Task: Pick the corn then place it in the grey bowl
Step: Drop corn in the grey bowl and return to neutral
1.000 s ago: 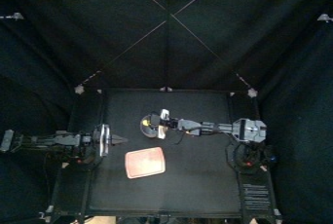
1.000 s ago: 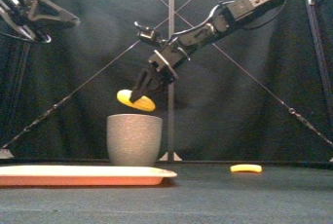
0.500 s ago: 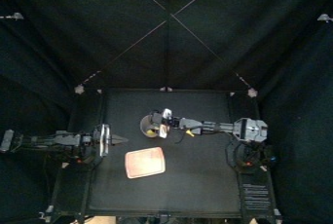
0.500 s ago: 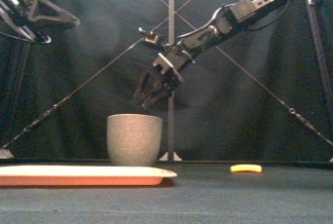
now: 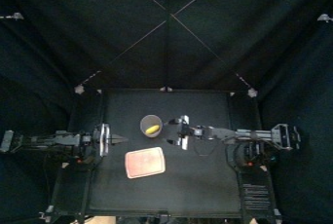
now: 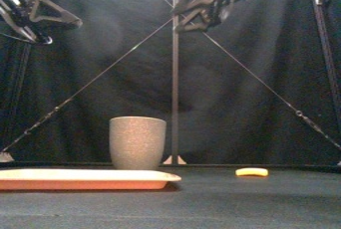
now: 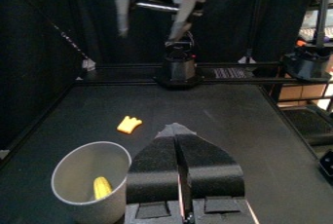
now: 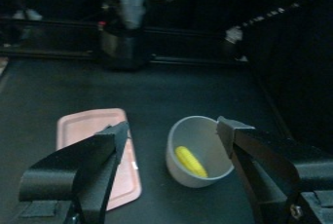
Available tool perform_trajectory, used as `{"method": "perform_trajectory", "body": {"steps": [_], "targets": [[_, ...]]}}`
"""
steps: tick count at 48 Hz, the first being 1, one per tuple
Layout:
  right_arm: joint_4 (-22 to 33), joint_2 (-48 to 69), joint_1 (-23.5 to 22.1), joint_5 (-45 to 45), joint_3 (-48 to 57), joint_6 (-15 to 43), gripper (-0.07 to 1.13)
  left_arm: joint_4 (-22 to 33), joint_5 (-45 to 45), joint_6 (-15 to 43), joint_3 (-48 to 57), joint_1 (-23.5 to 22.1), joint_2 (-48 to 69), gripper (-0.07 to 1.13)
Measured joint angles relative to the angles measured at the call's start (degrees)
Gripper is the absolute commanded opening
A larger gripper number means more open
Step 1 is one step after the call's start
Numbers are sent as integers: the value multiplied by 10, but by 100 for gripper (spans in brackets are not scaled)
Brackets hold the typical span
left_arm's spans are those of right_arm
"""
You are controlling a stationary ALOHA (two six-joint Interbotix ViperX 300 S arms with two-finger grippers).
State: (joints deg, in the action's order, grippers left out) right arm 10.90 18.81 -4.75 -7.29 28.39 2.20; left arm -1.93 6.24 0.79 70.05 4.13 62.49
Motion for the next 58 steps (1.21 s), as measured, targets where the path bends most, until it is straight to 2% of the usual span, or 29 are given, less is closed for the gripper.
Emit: {"method": "perform_trajectory", "body": {"steps": [10, 26, 38, 58], "targets": [[-9, 123, 37, 24, 101, 4, 104, -1, 0, -1, -2, 4, 1, -4], [-33, 347, 55, 104, 256, 1, 104, -2, 4, -1, -12, 7, 3, -4], [-73, 370, 57, 105, 304, 2, 104, -1, 5, 0, -15, 8, 4, -4], [-76, 376, 50, 132, 347, 3, 104, -12, 5, 0, -18, 11, 5, -4]]}}
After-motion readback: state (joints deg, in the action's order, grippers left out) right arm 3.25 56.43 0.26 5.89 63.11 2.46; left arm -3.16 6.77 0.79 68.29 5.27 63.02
